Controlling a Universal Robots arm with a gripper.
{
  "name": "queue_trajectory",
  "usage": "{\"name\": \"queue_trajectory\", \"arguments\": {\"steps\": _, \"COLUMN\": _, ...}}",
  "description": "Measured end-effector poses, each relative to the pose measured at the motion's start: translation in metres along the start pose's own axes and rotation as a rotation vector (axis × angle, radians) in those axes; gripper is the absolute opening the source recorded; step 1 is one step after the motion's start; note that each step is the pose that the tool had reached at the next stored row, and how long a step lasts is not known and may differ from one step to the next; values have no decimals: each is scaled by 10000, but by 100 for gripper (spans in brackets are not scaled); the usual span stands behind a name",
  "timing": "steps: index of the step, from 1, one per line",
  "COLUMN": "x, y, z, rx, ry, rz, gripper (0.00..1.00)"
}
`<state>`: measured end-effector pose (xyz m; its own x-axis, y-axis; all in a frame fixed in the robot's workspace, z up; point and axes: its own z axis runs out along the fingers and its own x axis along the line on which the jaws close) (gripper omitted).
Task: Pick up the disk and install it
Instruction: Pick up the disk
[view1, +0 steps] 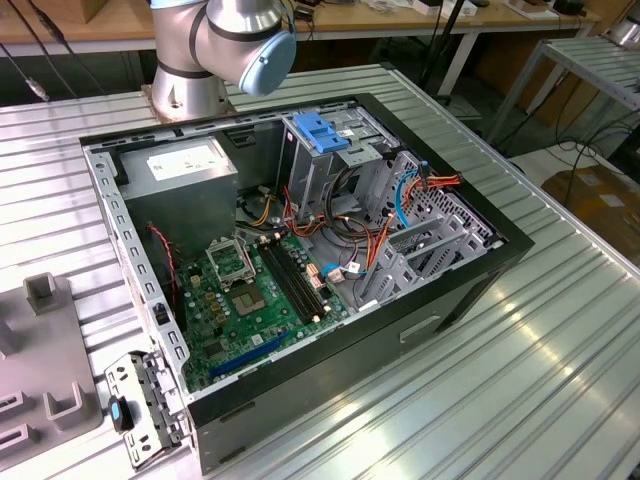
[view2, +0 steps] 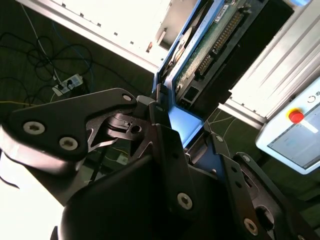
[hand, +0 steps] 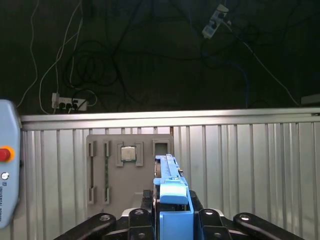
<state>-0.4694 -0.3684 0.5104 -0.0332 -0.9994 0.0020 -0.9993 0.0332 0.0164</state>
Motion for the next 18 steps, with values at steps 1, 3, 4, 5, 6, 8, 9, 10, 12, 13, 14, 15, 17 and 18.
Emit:
{"name": "queue_trajectory", "arguments": {"steps": 1, "x": 0, "y": 0, "z": -17, "rx": -4, "ry": 0, "rz": 0, "gripper": 37}}
{"name": "queue_trajectory", "arguments": {"steps": 3, "x": 0, "y": 1, "z": -40, "rx": -9, "ry": 0, "rz": 0, "gripper": 37}}
{"name": "queue_trajectory", "arguments": {"steps": 4, "x": 0, "y": 1, "z": -54, "rx": -13, "ry": 0, "rz": 0, "gripper": 37}}
{"name": "queue_trajectory", "arguments": {"steps": 5, "x": 0, "y": 1, "z": -75, "rx": -18, "ry": 1, "rz": 0, "gripper": 37}}
{"name": "queue_trajectory", "arguments": {"steps": 6, "x": 0, "y": 2, "z": -100, "rx": -26, "ry": 1, "rz": 0, "gripper": 37}}
{"name": "queue_trajectory", "arguments": {"steps": 8, "x": 0, "y": 2, "z": -128, "rx": -33, "ry": 1, "rz": 0, "gripper": 37}}
{"name": "queue_trajectory", "arguments": {"steps": 9, "x": 0, "y": 2, "z": -145, "rx": -37, "ry": 1, "rz": 0, "gripper": 37}}
{"name": "queue_trajectory", "arguments": {"steps": 10, "x": 0, "y": 3, "z": -156, "rx": -41, "ry": 1, "rz": 0, "gripper": 37}}
{"name": "queue_trajectory", "arguments": {"steps": 12, "x": 1, "y": 3, "z": -199, "rx": -55, "ry": 1, "rz": 0, "gripper": 37}}
{"name": "queue_trajectory", "arguments": {"steps": 13, "x": 0, "y": 3, "z": -227, "rx": -64, "ry": 2, "rz": -1, "gripper": 37}}
{"name": "queue_trajectory", "arguments": {"steps": 14, "x": 0, "y": 4, "z": -247, "rx": -70, "ry": 3, "rz": 0, "gripper": 37}}
{"name": "queue_trajectory", "arguments": {"steps": 15, "x": 1, "y": 3, "z": -254, "rx": -72, "ry": 3, "rz": 0, "gripper": 37}}
{"name": "queue_trajectory", "arguments": {"steps": 17, "x": 0, "y": 3, "z": -256, "rx": -71, "ry": 2, "rz": 0, "gripper": 37}}
{"name": "queue_trajectory", "arguments": {"steps": 18, "x": 0, "y": 3, "z": -258, "rx": -72, "ry": 3, "rz": 0, "gripper": 37}}
